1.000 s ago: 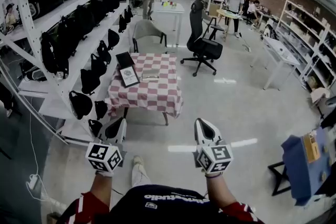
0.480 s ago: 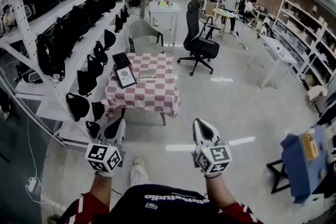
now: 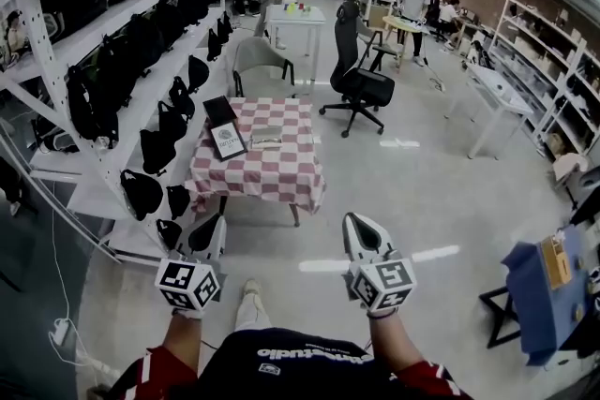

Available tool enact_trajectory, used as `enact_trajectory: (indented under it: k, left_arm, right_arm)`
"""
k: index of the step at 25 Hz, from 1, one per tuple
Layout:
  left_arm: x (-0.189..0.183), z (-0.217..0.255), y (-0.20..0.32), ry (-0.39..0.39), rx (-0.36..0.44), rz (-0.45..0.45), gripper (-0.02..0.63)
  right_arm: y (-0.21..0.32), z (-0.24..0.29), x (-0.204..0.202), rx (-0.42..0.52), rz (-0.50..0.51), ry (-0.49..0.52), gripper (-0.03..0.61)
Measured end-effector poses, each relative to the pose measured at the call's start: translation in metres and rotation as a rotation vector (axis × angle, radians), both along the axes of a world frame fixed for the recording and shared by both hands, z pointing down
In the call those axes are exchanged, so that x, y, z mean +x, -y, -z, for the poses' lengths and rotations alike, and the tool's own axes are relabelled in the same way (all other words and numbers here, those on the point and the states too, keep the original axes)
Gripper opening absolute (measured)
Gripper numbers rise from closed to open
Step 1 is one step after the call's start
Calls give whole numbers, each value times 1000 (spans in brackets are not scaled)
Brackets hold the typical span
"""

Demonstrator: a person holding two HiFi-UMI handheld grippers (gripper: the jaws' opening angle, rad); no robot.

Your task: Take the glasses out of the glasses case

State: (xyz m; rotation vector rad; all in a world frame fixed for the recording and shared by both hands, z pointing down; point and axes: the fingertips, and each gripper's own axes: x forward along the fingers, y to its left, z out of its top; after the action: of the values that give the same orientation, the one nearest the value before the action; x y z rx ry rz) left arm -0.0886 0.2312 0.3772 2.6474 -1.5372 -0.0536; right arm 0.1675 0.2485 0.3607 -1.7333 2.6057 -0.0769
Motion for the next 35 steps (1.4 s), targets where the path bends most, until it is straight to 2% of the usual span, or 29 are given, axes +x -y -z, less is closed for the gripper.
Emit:
enact_trajectory:
  k: [7,14,28,35]
  left_arm:
    - [-18,-9,24,0,-11,25,5]
    - [-21,-12,72,-10,-9,1,5]
    - [-32,0,218,-19,22,-68,5]
    - [-50,1,288,-22,14,-88,5]
  right_arm:
    - [23,-14,-10,-29,9,-10,0]
    - [63,-16,-15,-41,3,-31,0]
    - [202,15,-42,-42,-43,-51,0]
    - [267,7,-61,-45,-29,-58,2]
